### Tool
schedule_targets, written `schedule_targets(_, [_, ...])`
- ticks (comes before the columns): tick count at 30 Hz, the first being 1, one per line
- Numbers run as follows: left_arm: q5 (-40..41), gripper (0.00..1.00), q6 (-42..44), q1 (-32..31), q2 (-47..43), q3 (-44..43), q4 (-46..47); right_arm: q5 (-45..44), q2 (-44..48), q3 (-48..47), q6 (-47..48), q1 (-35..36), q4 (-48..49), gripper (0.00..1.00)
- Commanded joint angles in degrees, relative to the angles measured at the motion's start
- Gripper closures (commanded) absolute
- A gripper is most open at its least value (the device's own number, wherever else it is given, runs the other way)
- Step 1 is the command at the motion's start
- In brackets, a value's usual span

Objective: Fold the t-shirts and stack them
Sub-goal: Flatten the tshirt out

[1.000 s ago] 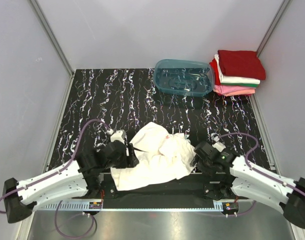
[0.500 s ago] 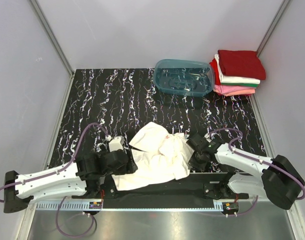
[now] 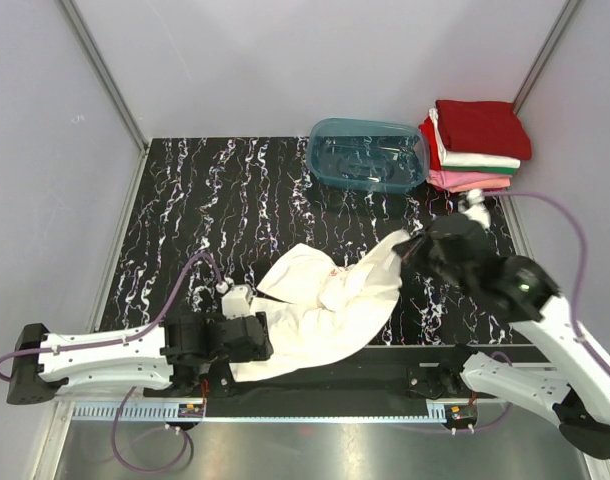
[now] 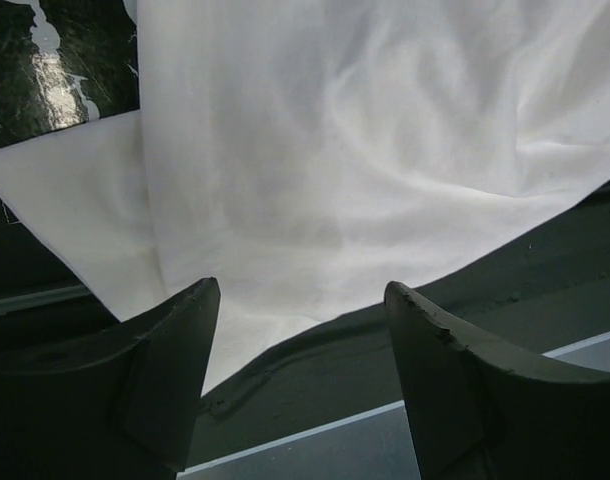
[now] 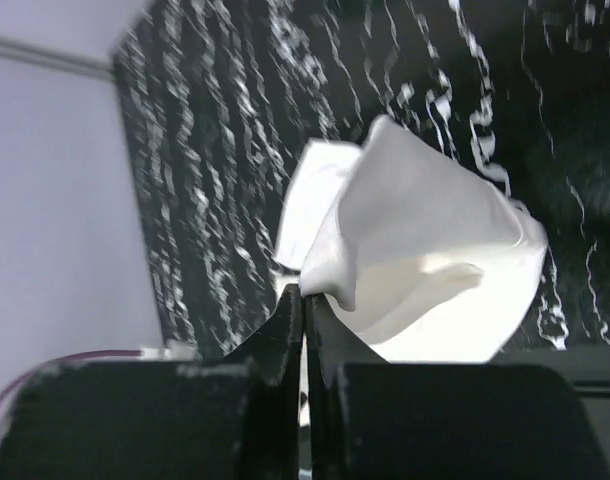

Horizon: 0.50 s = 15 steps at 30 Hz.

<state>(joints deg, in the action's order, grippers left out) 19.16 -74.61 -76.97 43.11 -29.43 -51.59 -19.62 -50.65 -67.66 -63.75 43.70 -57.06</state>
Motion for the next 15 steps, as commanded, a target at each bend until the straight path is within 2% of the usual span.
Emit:
schedule_targets(1, [5.62,0.26,-3.00,-0.37,-0.84,-0.28,-0.17,-10.09,-1.37,-9.31,4.42,-0.20,-11.66,1.00])
schedule_targets(4, [11.15,0.22,-2.83,-0.20,-2.85,-1.33,-1.31,-9.74,-0.59,-8.29,4.16,-0.20,-11.85,1.00])
schedule_targets(7, [14.50,0.20,1.64,3.56,-4.44,-3.79,-2.20,-8.34,1.52,-4.08,3.28,-0.20,-9.92,1.00])
schedule_targets(9, [10.67,0.20,10.24,11.55,-3.83,-3.18,0.95,-7.19,2.48,-2.57,2.66,-0.20,-9.56,1.00])
schedule_targets(10, [7.77,0.21,13.67,15.15,-3.13,-2.74,6.10,-6.84,2.75,-1.35,2.57,-0.11,-9.39,1.00])
schedule_targets(11, [5.13,0.23,19.18,21.88,-2.17,-2.22,8.50,-6.49,3.10,-0.90,2.57,-0.20,-8.95,1.00])
schedule_targets(12, [1.27,0.24,21.24,24.73,0.28,-1.51,11.92,-6.40,3.80,-0.64,2.57,-0.20,-8.86,1.00])
schedule_targets(15, [0.01,0.27,26.00,30.03,6.51,-1.86,16.59,-6.84,4.51,-0.46,2.92,-0.20,-9.30,1.00])
